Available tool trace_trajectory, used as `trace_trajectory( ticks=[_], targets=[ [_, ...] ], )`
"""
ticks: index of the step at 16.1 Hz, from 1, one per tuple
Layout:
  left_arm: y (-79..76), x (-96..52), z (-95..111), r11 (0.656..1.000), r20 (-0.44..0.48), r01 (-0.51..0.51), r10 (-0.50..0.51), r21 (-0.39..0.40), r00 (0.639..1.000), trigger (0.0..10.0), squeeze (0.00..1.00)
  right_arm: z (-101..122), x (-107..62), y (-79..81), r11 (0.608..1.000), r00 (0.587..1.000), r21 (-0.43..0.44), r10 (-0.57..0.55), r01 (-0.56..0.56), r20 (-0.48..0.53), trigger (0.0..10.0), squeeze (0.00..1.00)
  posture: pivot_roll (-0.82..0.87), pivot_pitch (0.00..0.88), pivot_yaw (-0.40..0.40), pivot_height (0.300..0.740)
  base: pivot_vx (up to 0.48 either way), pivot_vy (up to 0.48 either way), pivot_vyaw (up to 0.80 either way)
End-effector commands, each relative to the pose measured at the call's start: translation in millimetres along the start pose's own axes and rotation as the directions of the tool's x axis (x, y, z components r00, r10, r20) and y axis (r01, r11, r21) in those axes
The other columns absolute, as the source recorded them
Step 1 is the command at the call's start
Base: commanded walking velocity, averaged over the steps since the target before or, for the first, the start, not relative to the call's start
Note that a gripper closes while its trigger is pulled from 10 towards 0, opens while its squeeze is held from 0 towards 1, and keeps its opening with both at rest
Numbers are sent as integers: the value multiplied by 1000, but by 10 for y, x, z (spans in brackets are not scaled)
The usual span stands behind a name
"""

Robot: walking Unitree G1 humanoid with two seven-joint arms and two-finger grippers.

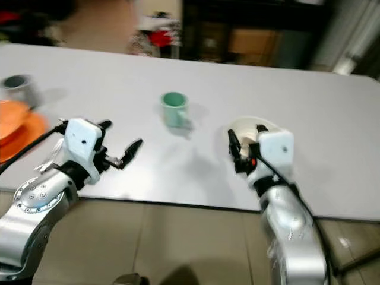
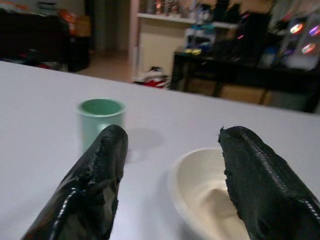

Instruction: Setting the table

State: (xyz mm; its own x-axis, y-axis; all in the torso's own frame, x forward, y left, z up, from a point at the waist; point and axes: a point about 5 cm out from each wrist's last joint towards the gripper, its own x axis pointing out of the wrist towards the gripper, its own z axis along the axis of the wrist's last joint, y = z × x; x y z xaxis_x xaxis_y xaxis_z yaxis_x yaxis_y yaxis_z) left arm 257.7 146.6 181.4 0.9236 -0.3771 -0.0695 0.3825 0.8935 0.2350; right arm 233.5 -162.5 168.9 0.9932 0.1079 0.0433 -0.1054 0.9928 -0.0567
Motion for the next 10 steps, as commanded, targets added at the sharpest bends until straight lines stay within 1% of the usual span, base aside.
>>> trace_trajectory(
  ticks=[1,2,3,4,5,6,7,8,9,10],
  targets=[
    [26,16,-12,999,-5,-44,44,12,999,10000,0,-16,-38,1,999,1000,42,-11,12,-29,10000,1000,35,0,-16,740,0,0,800],
    [36,13,-27,998,-14,-58,58,10,998,10000,0,-47,-43,22,995,999,95,1,4,-52,10000,1000,35,0,-16,740,0,0,800],
    [22,13,-49,998,-20,-59,60,16,998,10000,0,-67,-24,5,994,999,107,-34,38,-42,10000,1000,31,0,-8,740,0,0,800],
    [-3,6,-68,998,-27,-55,55,10,998,10000,0,-84,-18,6,993,998,111,-41,45,-41,10000,1000,27,0,-3,740,0,0,800],
    [-48,-15,-99,999,-33,-41,41,-2,999,10000,0,-103,-28,25,992,999,124,-14,20,-48,10000,1000,27,0,-3,740,0,0,800],
    [-82,-40,-121,1000,-37,-30,30,3,999,10000,0,-122,-49,16,991,999,131,-10,17,-53,10000,1000,30,0,-12,740,0,0,800],
    [-79,-56,-122,999,-37,-34,35,10,999,10000,0,-136,-60,0,990,998,139,-11,20,-59,10000,1000,30,0,-12,740,0,0,800],
    [-37,-53,-121,998,-37,-64,64,7,997,10000,0,-161,-57,-13,989,998,148,-11,20,-66,10000,1000,40,0,-24,740,0,0,800],
    [-7,-23,-121,997,-37,-77,78,12,996,10000,0,-187,-41,-4,988,997,154,11,1,-82,10000,1000,38,0,-21,740,0,0,800],
    [-3,2,-115,997,-38,-78,78,16,996,10000,0,-185,-29,10,990,996,143,24,-11,-87,10000,1000,35,0,-15,740,0,0,800]
  ],
)
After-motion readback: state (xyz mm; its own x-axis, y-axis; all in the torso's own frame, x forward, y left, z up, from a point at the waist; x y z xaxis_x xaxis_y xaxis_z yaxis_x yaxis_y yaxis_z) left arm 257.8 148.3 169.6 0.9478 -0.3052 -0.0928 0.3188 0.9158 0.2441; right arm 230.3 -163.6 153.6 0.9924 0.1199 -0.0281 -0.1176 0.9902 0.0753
